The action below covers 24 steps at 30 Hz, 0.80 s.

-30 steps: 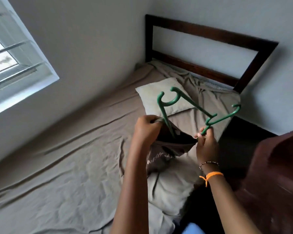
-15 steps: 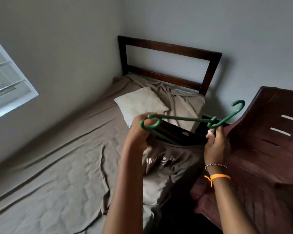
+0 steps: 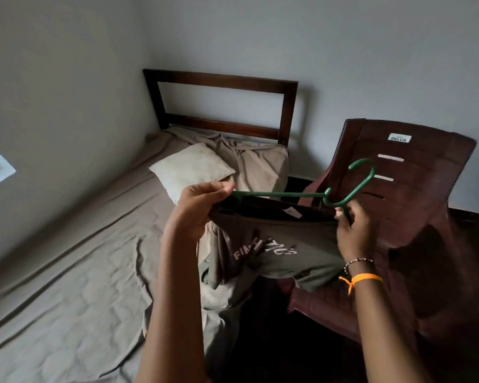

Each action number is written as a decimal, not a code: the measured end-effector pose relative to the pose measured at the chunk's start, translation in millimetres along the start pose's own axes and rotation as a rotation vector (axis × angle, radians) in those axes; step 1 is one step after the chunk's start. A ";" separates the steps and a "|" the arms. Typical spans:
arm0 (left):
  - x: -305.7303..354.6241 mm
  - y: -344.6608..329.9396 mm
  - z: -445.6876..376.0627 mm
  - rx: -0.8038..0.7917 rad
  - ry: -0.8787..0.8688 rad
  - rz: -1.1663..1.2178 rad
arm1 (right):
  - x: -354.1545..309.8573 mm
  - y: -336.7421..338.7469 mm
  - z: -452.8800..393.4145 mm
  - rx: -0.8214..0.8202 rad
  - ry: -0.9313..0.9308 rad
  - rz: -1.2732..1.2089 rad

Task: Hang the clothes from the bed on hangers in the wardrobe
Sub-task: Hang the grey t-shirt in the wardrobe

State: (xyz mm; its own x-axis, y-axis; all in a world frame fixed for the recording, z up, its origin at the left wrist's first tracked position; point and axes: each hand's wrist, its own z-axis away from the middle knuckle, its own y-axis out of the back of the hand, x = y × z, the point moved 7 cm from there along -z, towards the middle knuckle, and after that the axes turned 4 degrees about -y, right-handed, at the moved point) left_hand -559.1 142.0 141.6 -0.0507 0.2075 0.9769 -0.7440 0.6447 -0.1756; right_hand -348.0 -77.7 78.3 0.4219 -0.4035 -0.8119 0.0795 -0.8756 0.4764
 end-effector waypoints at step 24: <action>2.9 -113.0 32.1 -0.369 -0.701 -0.886 | -92.4 56.0 51.8 -0.362 0.250 0.096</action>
State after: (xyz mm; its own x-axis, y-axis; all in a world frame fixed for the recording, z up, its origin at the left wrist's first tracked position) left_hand -496.6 46.2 168.2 -0.0541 -0.7913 0.6090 -0.4722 0.5577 0.6827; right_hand -429.4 -103.2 162.6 0.6446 -0.3631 -0.6728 0.3215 -0.6697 0.6694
